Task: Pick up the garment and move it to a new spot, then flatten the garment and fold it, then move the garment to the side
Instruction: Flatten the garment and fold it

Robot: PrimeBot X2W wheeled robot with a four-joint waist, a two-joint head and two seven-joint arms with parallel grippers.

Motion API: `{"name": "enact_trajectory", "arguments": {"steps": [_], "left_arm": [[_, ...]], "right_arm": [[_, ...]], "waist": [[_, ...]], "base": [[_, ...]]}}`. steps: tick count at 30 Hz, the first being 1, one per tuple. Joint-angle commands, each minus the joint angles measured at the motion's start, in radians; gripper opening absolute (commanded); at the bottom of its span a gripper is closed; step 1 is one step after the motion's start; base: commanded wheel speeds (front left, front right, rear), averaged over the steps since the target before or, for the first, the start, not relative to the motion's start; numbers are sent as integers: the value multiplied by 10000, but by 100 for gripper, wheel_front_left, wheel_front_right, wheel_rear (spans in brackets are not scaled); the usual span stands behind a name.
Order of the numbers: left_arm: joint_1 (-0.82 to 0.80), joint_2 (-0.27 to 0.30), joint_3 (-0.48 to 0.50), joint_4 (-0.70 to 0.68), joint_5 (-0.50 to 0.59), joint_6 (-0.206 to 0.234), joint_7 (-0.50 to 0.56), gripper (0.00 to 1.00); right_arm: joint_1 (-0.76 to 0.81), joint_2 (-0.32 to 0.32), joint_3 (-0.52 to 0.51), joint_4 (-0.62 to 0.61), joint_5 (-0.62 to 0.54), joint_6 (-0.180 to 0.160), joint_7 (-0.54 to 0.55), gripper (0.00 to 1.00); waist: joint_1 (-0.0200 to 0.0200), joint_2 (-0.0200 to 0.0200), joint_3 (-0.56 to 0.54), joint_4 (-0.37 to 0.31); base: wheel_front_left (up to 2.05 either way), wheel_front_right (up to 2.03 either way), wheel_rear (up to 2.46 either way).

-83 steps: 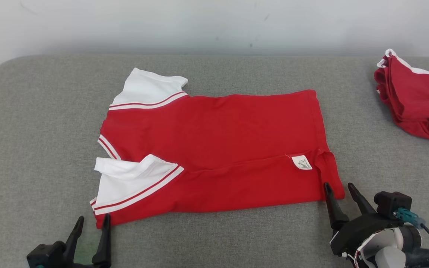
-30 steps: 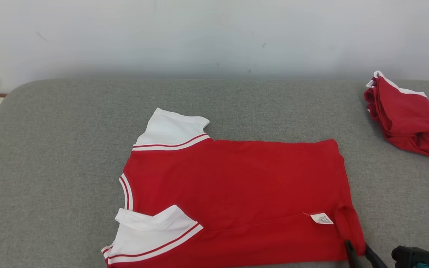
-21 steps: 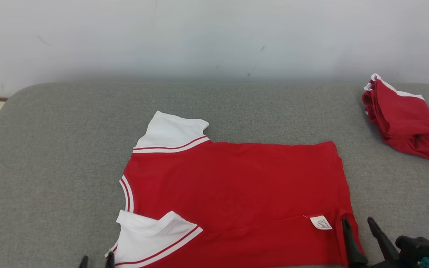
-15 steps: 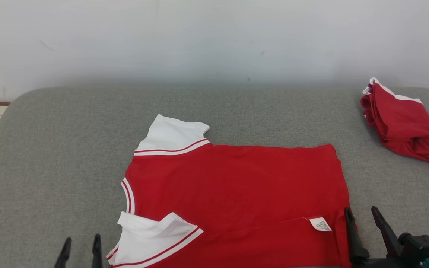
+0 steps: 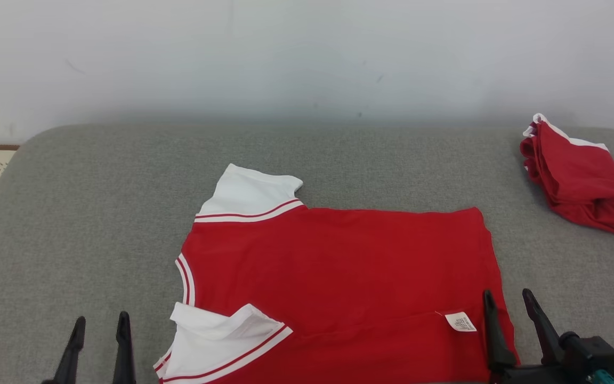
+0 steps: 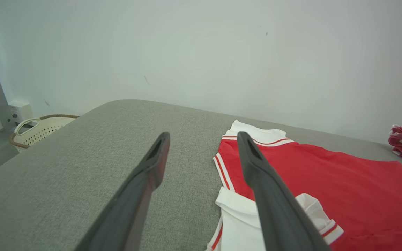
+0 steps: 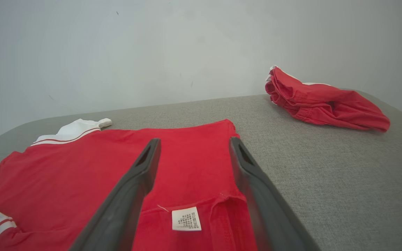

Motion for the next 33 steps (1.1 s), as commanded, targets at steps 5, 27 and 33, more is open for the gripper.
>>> {"name": "enact_trajectory", "arguments": {"steps": [5, 27, 33], "left_arm": [[-1358, 804, 108, 304, -402, -643, 250, 100], [-7949, 5224, -3040, 3005, -3864, -1352, 3347, 100], [-9092, 5794, -4122, 4192, -4546, -1353, 3466, 100]], "right_arm": [[-888, 50, 316, 257, 37, -9, -74, 100], [-6297, 595, 760, 3641, 2, -6, -92, 100], [-7156, 624, 1029, 4368, 160, -6, -104, 100]], "waist": [[0, 0, 763, -736], [0, 0, 3846, -2717], [0, 0, 4167, -2998]], "base": [[0, 0, 0], [0, 0, 0], [0, 0, 0]]}}
